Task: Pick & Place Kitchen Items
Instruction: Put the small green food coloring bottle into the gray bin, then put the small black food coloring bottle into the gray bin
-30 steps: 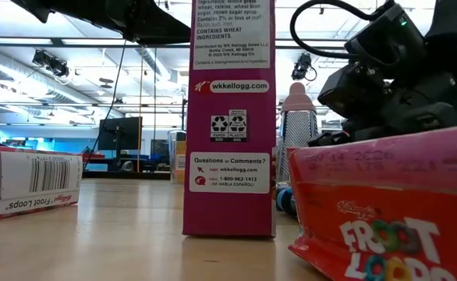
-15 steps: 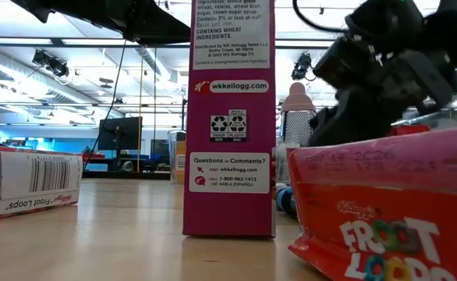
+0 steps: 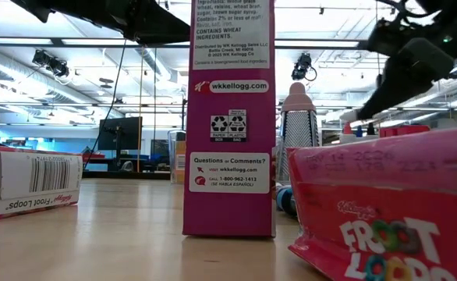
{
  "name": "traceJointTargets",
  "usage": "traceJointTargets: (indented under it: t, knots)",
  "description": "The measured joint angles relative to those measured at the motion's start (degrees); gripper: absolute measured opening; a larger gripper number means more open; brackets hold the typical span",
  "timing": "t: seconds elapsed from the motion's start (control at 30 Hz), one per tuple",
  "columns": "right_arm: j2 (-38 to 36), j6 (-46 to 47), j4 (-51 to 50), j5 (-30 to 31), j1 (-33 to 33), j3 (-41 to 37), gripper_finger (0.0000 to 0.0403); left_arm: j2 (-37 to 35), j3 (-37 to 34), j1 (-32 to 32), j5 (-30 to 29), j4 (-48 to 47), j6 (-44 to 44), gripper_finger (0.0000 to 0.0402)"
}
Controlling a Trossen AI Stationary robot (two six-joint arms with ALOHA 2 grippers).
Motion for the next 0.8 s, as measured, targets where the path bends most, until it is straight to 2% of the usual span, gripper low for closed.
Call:
traceJointTargets:
  t: [0.13, 0.3, 0.47, 0.67, 0.8]
  knots:
    - [-4.23, 6.58, -10.25, 3.35, 0.0, 0.0, 0.0097, 0.0, 0.0, 0.0, 0.0, 0.04, 0.0, 0.0194]
    - [-3.49, 19.81, -20.67, 2.92, 0.0, -0.02, 0.0095, 0.0, 0.0, 0.0, 0.01, 0.04, 0.07, 0.0194]
    - [-1.61, 21.71, -20.86, 2.4, 0.0, -0.02, 0.0107, 0.0, 0.0, 0.0, 0.0, 0.07, 0.21, 0.0194]
    - [0.17, 20.32, -20.24, 2.43, 0.0, -0.02, 0.0144, 0.0, 0.0, 0.0, 0.0, 0.04, 0.11, 0.0194]
    - [0.23, 17.21, -13.89, 3.04, 0.0, -0.02, 0.0168, 0.0, 0.0, 0.0, 0.0, 0.04, 0.13, 0.0194]
